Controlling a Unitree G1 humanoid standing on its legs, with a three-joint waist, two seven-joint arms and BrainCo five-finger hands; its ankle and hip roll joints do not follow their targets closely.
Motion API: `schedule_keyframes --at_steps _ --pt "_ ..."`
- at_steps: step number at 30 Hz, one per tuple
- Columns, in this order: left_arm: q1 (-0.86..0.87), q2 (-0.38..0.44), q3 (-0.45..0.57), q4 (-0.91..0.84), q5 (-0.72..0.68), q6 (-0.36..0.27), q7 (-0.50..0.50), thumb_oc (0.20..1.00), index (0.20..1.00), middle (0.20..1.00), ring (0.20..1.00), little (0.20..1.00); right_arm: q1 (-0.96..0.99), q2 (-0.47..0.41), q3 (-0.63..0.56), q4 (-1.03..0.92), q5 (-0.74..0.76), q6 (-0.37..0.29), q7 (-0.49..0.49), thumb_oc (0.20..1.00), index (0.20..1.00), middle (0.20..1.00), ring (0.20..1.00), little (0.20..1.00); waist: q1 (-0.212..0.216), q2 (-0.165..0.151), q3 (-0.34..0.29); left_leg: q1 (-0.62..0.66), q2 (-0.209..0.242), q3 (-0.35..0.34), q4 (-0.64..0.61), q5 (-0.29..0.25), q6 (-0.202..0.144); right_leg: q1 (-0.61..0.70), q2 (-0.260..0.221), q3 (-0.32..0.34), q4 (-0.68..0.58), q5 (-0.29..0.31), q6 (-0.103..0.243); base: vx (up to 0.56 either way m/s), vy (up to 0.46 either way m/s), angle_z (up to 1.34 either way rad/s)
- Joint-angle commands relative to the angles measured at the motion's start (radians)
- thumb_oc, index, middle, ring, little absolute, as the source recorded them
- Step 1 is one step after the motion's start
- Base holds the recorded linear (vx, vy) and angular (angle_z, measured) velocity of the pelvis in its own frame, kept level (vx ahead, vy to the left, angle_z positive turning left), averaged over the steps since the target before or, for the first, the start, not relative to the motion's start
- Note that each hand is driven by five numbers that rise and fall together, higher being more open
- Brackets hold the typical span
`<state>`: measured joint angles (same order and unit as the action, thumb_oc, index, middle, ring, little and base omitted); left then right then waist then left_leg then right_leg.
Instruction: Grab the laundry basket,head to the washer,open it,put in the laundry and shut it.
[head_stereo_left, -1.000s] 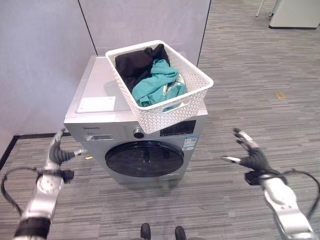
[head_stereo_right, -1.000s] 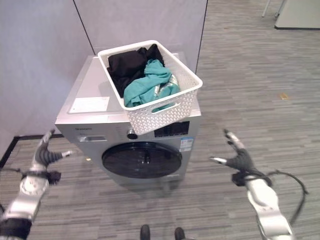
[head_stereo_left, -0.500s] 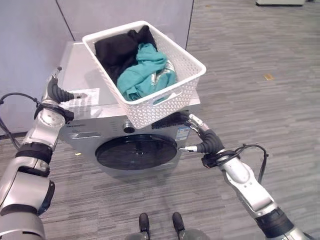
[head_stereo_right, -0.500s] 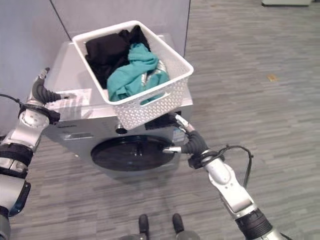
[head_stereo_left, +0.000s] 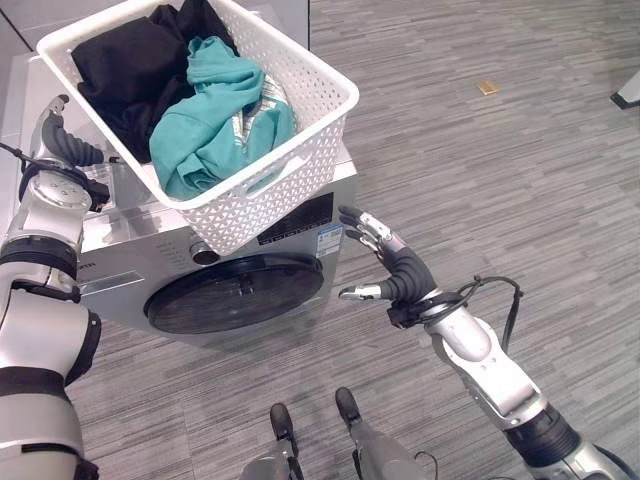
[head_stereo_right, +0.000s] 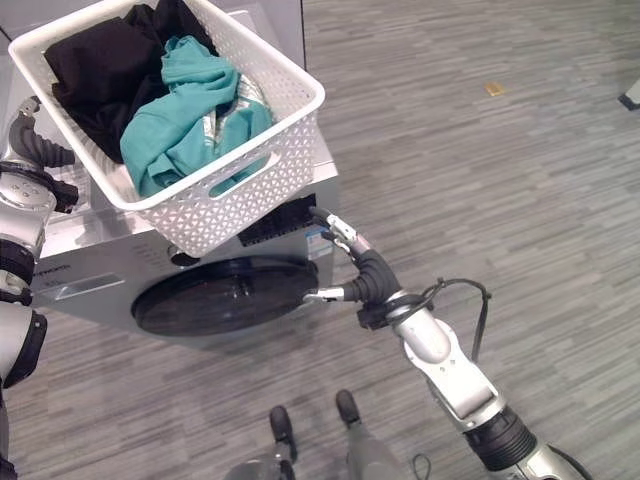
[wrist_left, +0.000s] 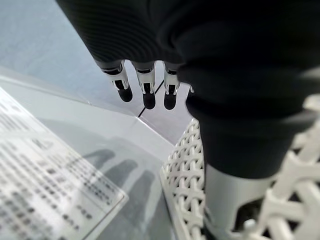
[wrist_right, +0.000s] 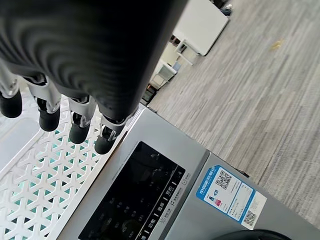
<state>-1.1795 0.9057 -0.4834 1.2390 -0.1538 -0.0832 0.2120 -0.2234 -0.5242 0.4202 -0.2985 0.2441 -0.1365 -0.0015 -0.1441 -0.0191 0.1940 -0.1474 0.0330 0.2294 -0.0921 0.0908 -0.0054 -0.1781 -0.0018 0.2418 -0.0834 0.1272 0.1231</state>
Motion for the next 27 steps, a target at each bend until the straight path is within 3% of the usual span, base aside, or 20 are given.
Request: schedule_keyframes --at_steps 1,8,17,27 --pt "-0.122 0.075 -0.054 0.020 0.031 -0.020 0.037 1.000 1.000 1.000 1.000 1.000 -0.011 0.031 -0.048 -0.033 0.031 -0.067 -0.038 1.000 1.000 1.000 1.000 1.000 0.014 -0.010 -0.023 -0.014 -0.013 -0.046 0.005 -0.070 -0.011 0.032 -0.122 -0.022 -0.003 0.048 0.139 0.03 0.051 0.01" --pt "-0.181 0.081 -0.121 0.019 0.077 -0.016 0.067 1.000 1.000 1.000 1.000 1.000 -0.074 0.031 -0.023 0.000 0.028 -0.067 -0.065 1.000 1.000 1.000 1.000 1.000 0.028 -0.010 -0.023 -0.037 -0.013 -0.057 0.005 -0.063 -0.011 0.011 -0.118 -0.019 -0.004 0.063 0.139 0.03 0.013 0.00" --pt "-0.161 0.030 -0.152 -0.004 0.111 -0.010 0.089 1.000 1.000 1.000 1.000 1.000 -0.191 0.017 -0.020 0.130 0.042 -0.055 -0.132 1.000 1.000 1.000 1.000 1.000 0.064 -0.011 -0.033 -0.032 -0.026 -0.083 0.005 -0.067 -0.003 0.024 -0.129 -0.052 -0.004 0.035 0.139 0.01 0.002 0.00" --pt "-0.008 0.067 -0.075 -0.184 0.033 -0.050 0.098 1.000 1.000 1.000 1.000 1.000 -0.373 -0.032 -0.043 0.387 0.087 -0.039 -0.210 1.000 1.000 1.000 1.000 1.000 0.134 -0.023 -0.033 -0.043 -0.041 -0.131 0.005 -0.059 -0.003 0.046 -0.144 -0.135 -0.004 -0.004 0.121 -0.01 -0.018 0.19"
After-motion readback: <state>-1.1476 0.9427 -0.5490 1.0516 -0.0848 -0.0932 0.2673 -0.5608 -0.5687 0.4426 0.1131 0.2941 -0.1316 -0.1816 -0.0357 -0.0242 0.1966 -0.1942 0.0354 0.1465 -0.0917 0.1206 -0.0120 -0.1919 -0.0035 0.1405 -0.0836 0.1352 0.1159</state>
